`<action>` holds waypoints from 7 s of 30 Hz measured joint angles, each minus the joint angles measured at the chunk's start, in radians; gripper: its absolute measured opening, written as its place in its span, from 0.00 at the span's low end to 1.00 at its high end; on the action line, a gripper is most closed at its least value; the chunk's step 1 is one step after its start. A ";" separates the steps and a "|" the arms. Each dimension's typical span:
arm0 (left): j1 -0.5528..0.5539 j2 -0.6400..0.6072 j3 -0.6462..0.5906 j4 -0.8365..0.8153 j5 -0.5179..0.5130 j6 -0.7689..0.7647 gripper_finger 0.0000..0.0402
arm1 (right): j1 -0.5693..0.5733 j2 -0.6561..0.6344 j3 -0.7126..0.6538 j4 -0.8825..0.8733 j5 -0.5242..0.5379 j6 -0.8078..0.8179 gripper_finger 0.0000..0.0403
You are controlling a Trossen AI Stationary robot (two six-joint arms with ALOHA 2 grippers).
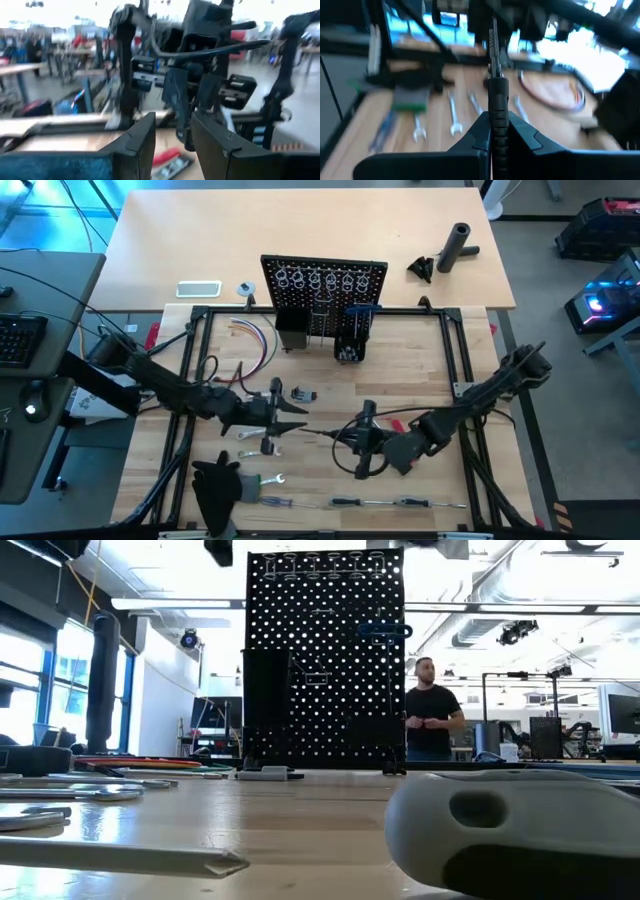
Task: Hang tools onto peg board
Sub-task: Hang the black wire stripper on the black pegboard
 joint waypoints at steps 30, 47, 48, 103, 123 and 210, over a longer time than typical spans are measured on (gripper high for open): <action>-0.023 0.097 -0.012 0.352 0.098 0.072 0.36 | -0.019 -0.001 0.001 0.355 0.015 -0.317 0.06; -0.022 0.103 0.031 0.371 0.087 0.110 0.47 | -0.069 -0.001 0.001 0.384 -0.101 -0.260 0.06; -0.022 0.112 0.037 0.375 0.087 0.119 0.46 | -0.073 -0.001 0.001 0.392 -0.110 -0.260 0.06; 0.208 -0.051 0.380 -0.342 -0.200 0.467 0.05 | -0.040 0.000 0.001 -0.327 0.229 0.078 0.35; 0.553 -0.019 0.446 -0.394 0.006 0.514 0.05 | -0.069 0.007 -0.410 -0.022 0.120 0.222 0.35; 0.479 0.191 0.518 -0.168 -0.404 0.650 0.05 | -0.215 0.007 -0.418 -0.050 -0.048 0.050 0.35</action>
